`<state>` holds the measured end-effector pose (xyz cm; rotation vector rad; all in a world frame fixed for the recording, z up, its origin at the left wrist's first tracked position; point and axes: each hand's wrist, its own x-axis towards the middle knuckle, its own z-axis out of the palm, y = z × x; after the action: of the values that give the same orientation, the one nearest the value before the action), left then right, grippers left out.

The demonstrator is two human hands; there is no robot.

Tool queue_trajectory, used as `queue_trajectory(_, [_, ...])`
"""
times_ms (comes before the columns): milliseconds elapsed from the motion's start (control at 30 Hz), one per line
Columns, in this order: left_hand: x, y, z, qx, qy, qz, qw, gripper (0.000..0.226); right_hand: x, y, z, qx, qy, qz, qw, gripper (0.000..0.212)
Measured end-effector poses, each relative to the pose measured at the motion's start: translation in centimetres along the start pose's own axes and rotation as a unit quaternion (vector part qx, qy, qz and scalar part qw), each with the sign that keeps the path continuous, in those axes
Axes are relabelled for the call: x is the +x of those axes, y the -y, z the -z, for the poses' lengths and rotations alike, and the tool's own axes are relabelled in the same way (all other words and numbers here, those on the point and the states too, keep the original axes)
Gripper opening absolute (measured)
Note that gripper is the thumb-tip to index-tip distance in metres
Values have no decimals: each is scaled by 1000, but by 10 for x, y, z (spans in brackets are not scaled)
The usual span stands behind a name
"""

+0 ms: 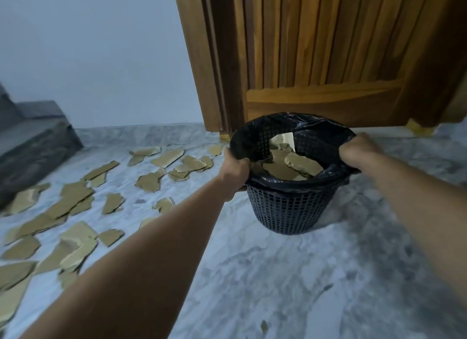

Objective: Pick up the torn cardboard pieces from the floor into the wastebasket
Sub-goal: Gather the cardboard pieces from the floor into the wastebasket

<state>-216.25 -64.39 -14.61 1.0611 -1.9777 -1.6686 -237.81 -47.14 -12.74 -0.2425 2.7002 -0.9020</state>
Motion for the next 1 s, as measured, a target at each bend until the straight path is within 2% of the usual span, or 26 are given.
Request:
queue_trajectory(33, [2,1,1,1,-1,-7,1000,38,-1,1,0,-20,4,3,1000,33])
queue_trajectory(67, [4,3,2,6,-1,-14,1000,39,-2,2,1,-40,1,8,999,37])
queue_trajectory(233, [0,9,11,13,4,-11,1000,40,-30,17,0,-125,31,12,992,71])
queue_trajectory(300, [-6,13,22,16,31,-14,999,49,-50,33,-9,-180,-17,21,983,77])
queue_trajectory(367, [-12,23,40,43,36,-28,998,57,-75,55,-23,-212,-77,46,973,69])
queue_trajectory(500, [-32,71,98,155,-28,-79,984,52,-137,110,-70,-167,-86,186,965,49])
queue_trajectory(633, [-76,154,181,232,-101,-68,965,48,-194,149,-150,-139,-31,273,951,53])
queue_trajectory(767, [-126,251,276,325,-205,-17,923,56,-243,159,-236,-182,-73,435,879,62])
queue_trajectory(800, [-138,273,299,358,-221,5,907,62,-253,159,-257,-179,-54,458,869,64])
queue_trajectory(867, [-158,312,338,417,-227,67,877,78,-269,153,-302,-178,35,445,877,73])
queue_trajectory(933, [-168,338,371,433,-239,115,861,91,-278,138,-350,-198,126,371,899,88])
queue_trajectory(1000, [-162,352,402,425,-280,129,851,96,-278,120,-391,-209,186,288,916,104])
